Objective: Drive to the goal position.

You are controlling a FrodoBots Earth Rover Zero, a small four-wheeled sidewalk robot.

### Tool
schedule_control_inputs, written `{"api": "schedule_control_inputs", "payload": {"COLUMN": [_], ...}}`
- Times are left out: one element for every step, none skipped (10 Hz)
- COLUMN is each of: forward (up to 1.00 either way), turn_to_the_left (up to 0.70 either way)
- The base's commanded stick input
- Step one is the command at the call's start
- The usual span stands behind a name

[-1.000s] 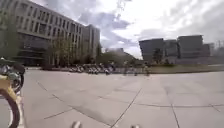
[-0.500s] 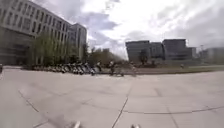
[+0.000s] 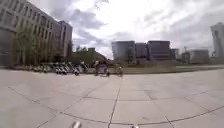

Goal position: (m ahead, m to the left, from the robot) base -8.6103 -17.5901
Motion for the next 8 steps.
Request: {"api": "schedule_control_inputs", "payload": {"forward": [0.7,0.7,0.7,0.7,0.7,0.7,0.7,0.7], "turn_to_the_left": [-0.29,-0.29,-0.29,-0.29,-0.29,-0.29,-0.29,-0.29]}}
